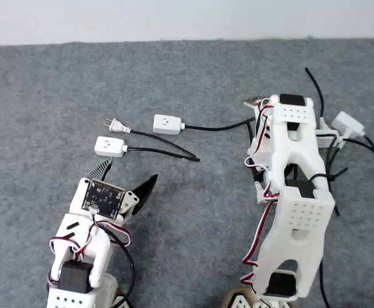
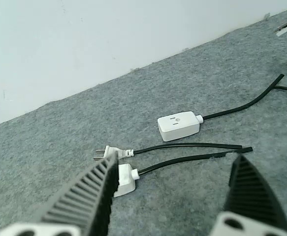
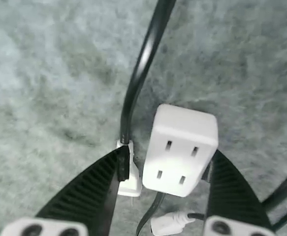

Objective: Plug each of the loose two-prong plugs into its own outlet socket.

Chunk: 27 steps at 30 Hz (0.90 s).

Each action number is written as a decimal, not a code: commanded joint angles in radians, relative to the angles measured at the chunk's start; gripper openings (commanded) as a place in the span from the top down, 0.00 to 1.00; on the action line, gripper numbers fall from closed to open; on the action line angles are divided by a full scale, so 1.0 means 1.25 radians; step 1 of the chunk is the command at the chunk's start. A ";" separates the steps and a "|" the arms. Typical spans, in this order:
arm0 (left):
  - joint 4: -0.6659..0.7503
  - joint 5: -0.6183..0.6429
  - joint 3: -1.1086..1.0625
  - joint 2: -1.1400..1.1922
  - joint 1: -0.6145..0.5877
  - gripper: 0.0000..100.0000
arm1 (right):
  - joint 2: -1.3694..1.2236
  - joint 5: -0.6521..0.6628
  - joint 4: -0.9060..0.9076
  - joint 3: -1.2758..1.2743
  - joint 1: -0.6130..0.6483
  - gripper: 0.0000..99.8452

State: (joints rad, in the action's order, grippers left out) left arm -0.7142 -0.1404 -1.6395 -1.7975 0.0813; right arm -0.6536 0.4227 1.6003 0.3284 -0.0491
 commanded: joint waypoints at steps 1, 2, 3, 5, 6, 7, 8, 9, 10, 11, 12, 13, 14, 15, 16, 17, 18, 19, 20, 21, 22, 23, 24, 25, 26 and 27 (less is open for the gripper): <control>0.023 -0.012 0.012 0.000 0.005 0.65 | 0.019 0.012 -0.037 -0.021 -0.007 0.81; 0.023 -0.012 0.012 0.000 0.005 0.65 | 0.019 0.012 -0.052 -0.031 -0.006 0.86; 0.023 -0.012 0.012 0.000 0.005 0.65 | 0.019 0.012 -0.064 -0.037 -0.004 0.92; 0.023 -0.012 0.012 0.000 0.005 0.65 | 0.019 0.009 -0.082 -0.043 -0.003 1.00; 0.023 -0.012 0.012 0.000 0.005 0.65 | 0.019 0.009 -0.084 -0.043 -0.002 0.97; 0.023 -0.012 0.012 0.000 0.005 0.65 | 0.019 0.011 -0.085 -0.043 -0.002 0.98; 0.023 -0.012 0.012 0.000 0.005 0.65 | 0.020 0.011 -0.085 -0.042 -0.001 1.00; 0.023 -0.012 0.012 0.000 0.005 0.65 | 0.024 0.011 -0.085 -0.042 -0.001 0.99; 0.023 -0.012 0.012 0.000 0.005 0.65 | 0.028 0.011 -0.084 -0.039 -0.001 0.99; 0.023 -0.012 0.012 0.000 0.005 0.65 | 0.031 0.011 -0.082 -0.036 -0.001 0.99; 0.023 -0.012 0.012 0.000 0.005 0.65 | 0.040 0.011 -0.078 -0.028 -0.001 0.99; 0.023 -0.012 0.012 0.000 0.005 0.65 | 0.050 0.011 -0.077 -0.025 0.001 0.99; 0.023 -0.012 0.012 0.000 0.005 0.65 | 0.064 0.011 -0.077 -0.022 0.001 0.99; 0.023 -0.012 0.012 0.000 0.005 0.65 | 0.082 0.012 -0.077 -0.021 0.001 0.99; 0.023 -0.012 0.012 0.000 0.005 0.65 | 0.101 0.012 -0.077 -0.021 0.003 0.99; 0.023 -0.012 0.012 0.000 0.005 0.65 | 0.121 0.012 -0.073 -0.023 0.013 0.99; 0.023 -0.012 0.012 0.000 0.005 0.65 | 0.138 0.012 -0.062 -0.023 0.021 0.99; 0.023 -0.012 0.012 0.000 0.005 0.65 | 0.155 0.012 -0.047 -0.023 0.031 0.99; 0.023 -0.012 0.012 0.000 0.005 0.65 | 0.172 0.011 -0.035 -0.023 0.046 0.99; 0.023 -0.012 0.012 0.000 0.005 0.65 | 0.187 0.009 -0.024 -0.023 0.062 0.99; 0.023 -0.012 0.010 0.000 0.005 0.65 | 0.203 0.006 -0.012 -0.023 0.078 0.99; 0.023 -0.012 0.010 0.000 0.005 0.65 | 0.217 0.005 -0.001 -0.023 0.098 0.99; 0.023 -0.012 0.010 0.000 0.005 0.65 | 0.228 0.002 0.009 -0.025 0.118 0.99; 0.023 -0.012 0.010 0.000 0.005 0.65 | 0.236 -0.009 0.020 -0.025 0.137 0.99; 0.023 -0.012 0.010 0.000 0.005 0.65 | 0.241 -0.023 0.028 -0.026 0.157 0.99; 0.023 -0.012 0.010 0.000 0.005 0.65 | 0.242 -0.038 0.034 -0.026 0.176 0.99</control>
State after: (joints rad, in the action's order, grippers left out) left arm -0.7142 -0.1404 -1.6395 -1.7975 0.0813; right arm -0.4296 0.4150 1.6080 0.2762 0.1028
